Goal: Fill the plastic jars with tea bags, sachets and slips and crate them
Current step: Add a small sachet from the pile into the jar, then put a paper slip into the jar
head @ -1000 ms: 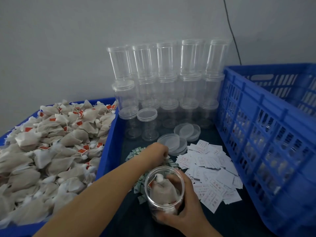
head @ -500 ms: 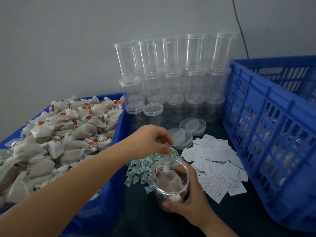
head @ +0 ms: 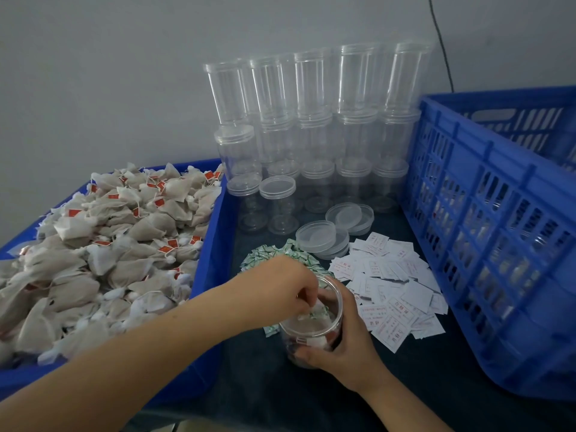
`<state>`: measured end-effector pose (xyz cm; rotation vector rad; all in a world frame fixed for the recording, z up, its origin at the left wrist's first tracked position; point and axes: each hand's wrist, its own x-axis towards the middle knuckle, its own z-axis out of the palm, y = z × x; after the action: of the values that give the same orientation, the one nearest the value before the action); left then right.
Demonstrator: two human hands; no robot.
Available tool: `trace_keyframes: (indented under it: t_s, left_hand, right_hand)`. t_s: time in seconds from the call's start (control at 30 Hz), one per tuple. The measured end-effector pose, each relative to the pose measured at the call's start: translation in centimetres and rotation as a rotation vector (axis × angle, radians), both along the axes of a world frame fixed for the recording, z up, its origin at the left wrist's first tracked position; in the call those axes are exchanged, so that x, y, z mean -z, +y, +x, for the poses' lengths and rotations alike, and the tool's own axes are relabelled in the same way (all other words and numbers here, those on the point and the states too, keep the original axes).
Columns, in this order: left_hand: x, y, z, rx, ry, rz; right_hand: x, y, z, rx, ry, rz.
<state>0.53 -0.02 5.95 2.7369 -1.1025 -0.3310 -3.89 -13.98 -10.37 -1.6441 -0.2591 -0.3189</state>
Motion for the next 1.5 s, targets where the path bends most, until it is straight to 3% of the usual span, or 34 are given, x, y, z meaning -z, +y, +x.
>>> trace_keyframes:
  t_s: [0.33,0.47,0.6,0.7,0.8,1.17,1.5]
  left_hand:
    - [1.1,-2.0,0.3,0.068,-0.232,0.366]
    - [0.7,-2.5,0.2,0.119,-0.255,0.422]
    - [-0.7,-2.2,1.0,0.112,-0.097,0.192]
    - [-2.2,-2.5,3.3,-0.054,0.111,-0.159]
    - [-1.1,-3.9,6.7,-0.224,0.12,-0.388]
    - [7.6,-8.9,11.7,0.009,0.043,0.05]
    - [8.8,-9.9,12.1,0.034,-0.09,0.13]
  right_hand:
    - [-0.1,0.0,0.1,-0.006,-0.064,-0.028]
    - [-0.2,0.0,0.1,0.008,-0.07,-0.026]
    - [-0.1,-0.1,-0.1,0.025,-0.061,-0.022]
    - [0.1,-0.2,-0.1,0.034,-0.045,-0.044]
    - [0.2,-0.1,-0.2,0.057,-0.035,-0.052]
    - [-0.2,-0.3,-0.5,0.137,-0.028,-0.025]
    - [0.3,-0.6,-0.3,0.144,-0.065,-0.091]
